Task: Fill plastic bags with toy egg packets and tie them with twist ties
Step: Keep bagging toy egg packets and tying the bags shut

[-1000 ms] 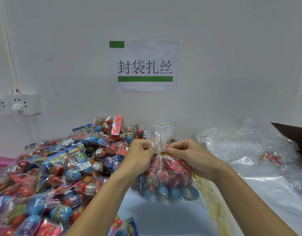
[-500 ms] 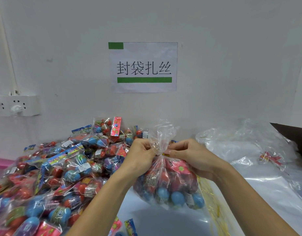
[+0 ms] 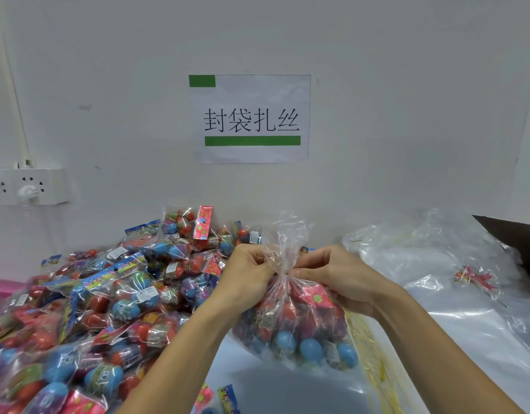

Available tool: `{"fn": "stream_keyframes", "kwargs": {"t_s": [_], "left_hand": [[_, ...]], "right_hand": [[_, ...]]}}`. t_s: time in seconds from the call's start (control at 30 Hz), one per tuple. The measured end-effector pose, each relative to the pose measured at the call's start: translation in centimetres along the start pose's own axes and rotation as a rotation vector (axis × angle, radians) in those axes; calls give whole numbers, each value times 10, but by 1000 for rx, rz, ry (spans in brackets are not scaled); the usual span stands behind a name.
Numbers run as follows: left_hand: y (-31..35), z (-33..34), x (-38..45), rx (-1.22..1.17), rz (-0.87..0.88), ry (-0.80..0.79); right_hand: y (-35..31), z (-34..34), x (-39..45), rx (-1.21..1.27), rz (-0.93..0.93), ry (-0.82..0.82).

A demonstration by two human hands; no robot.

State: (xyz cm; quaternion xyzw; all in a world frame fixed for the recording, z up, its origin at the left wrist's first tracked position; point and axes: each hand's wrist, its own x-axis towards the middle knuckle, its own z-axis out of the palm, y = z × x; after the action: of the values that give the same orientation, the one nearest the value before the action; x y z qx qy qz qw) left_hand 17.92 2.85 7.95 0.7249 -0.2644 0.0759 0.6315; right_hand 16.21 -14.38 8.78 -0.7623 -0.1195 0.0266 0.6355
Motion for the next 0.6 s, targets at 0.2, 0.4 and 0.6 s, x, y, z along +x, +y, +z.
{"fn": "stream_keyframes", "kwargs": {"t_s": [0.2, 0.4, 0.6], "left_hand": [[0, -2, 1, 21, 17, -14], [4, -1, -1, 36, 11, -14], [-3, 0, 4, 31, -39, 12]], "right_hand": [[-1, -2, 0, 22, 8, -9], [-1, -2, 0, -18, -29, -14], [-2, -1, 2, -92, -55, -10]]}}
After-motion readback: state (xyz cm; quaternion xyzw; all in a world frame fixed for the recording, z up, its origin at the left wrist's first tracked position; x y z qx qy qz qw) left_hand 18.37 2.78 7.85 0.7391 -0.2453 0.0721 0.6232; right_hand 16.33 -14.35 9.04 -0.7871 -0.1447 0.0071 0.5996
